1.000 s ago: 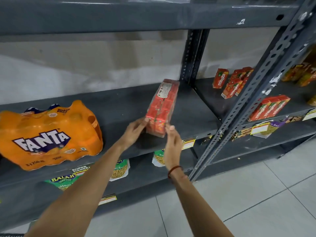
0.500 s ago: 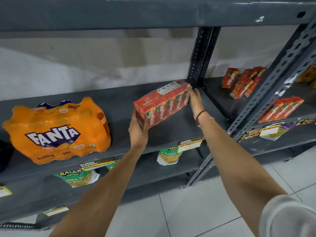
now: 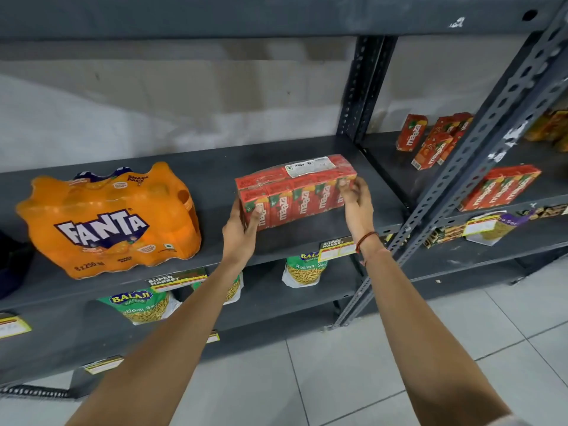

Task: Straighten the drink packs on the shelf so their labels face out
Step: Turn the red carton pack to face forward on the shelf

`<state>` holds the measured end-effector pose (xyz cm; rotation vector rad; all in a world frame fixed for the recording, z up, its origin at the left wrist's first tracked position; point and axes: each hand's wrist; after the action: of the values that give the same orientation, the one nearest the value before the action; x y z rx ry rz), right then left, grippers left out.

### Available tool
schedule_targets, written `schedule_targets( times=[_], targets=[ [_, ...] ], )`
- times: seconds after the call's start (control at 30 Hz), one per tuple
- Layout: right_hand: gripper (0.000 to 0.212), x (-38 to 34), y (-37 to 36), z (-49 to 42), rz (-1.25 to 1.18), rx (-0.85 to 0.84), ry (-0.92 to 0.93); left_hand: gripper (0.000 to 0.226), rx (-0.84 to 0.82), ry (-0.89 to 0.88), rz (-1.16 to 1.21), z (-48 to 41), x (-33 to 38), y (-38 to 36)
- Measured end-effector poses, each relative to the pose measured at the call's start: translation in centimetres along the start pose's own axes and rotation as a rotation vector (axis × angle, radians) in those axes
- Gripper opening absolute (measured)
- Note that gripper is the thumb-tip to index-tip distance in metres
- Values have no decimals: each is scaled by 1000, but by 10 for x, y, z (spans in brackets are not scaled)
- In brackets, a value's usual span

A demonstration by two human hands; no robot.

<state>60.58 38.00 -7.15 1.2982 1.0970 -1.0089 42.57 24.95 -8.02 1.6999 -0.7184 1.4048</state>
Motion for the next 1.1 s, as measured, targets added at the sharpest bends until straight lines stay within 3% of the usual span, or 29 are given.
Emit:
schedule_targets(
  times=[0.1, 0.37, 0.47, 0.63, 1.1],
  targets=[
    [50, 4, 4, 18, -3, 41, 26, 85, 7, -14, -10, 13, -3, 4],
    [50, 18, 13, 42, 2, 124, 70, 45, 52, -33, -130, 30, -12, 11],
    [58, 19, 13, 42, -30, 140, 32, 45, 84, -43, -183, 34, -14, 6],
    [58, 20, 7, 40, -67, -16, -7, 47, 196, 14, -173, 32, -6, -11],
    [49, 13, 51, 8, -57, 55, -87, 44, 180, -39, -272, 33, 14, -66]
  ],
)
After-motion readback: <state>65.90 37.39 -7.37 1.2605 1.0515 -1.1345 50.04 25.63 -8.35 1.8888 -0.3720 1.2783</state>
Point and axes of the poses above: each hand's wrist, its own z-axis away from the middle knuckle, its own y-axis out of the back of the hand, x = y × z, and after that the axes turned 3 degrees about z, right-handed
